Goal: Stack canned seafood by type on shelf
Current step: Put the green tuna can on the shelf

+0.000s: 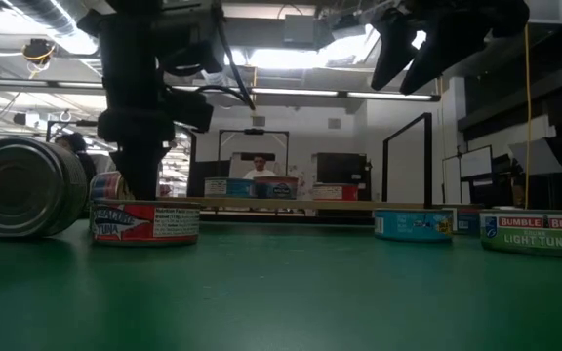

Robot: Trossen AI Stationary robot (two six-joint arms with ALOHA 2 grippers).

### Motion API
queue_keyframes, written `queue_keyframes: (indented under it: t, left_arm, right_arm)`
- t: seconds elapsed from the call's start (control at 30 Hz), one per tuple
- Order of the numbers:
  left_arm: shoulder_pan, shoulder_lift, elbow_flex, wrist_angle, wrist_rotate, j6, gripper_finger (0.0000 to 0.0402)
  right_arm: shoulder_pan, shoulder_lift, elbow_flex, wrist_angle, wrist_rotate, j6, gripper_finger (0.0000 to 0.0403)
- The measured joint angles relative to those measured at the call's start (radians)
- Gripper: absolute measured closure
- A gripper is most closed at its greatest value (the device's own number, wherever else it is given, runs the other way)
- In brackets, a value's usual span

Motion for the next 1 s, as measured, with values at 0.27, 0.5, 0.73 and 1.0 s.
queue_keyframes:
  t: [0.27,0.5,0.73,1.0]
  left_arm:
    - [0.001,0.013,-0.001,-0.006,-0.006,-0.003,0.0281]
    - [0.000,0.013,-0.001,-0.002,0.006,-0.003,0.0351]
    - [0.000,0.012,0.007,-0.002,0.018,-0.003,0.0398]
    - [0.001,0.020,0.065,0.001,0.035,0.024,0.0401]
  right_arm:
    - [0.000,0.000,0.000,0.012,-0.014,0.000,0.0127]
    - [0.000,0.000,0.000,0.059,-0.014,-0.001,0.0127]
    - [0.000,0.000,0.000,0.058,-0.014,-0.003,0.0127]
    - [0.000,0.001,-0.028,0.136,-0.014,-0.004,0.0127]
